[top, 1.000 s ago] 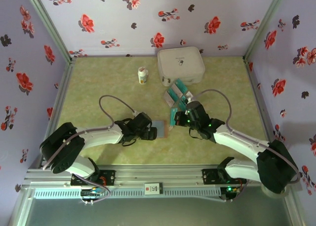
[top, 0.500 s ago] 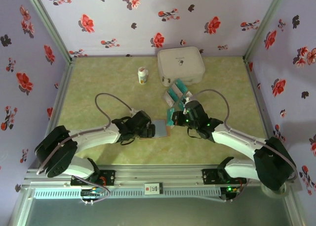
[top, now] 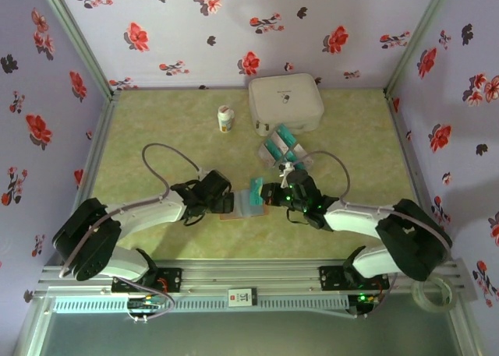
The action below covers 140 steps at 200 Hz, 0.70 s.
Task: Put the credit cards into the card holder
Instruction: Insert the credit card into the card slot.
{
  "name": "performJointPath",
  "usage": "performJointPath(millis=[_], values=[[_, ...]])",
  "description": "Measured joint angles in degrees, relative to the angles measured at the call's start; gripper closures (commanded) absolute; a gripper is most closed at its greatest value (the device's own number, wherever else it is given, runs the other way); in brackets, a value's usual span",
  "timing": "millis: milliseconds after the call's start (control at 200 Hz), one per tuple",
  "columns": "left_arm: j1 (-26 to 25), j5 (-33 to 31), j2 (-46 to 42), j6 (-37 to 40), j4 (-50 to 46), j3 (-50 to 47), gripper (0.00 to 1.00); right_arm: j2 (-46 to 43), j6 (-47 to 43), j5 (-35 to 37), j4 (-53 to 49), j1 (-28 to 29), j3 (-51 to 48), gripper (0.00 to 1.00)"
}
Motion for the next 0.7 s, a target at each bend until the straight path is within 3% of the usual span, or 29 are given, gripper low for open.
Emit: performJointPath(millis=[330,700], values=[[0.00,0.48,-2.05,-0.28,2.43,-4.68,0.00,5.01,1.90,-1.22,10.16,0.59,-1.44,1.00],[0.00,0.48,-1.79,-0.52,3.69,-6.56,0.00,5.64,2.49,-1.22,12.35,0.72,-2.19,1.00]])
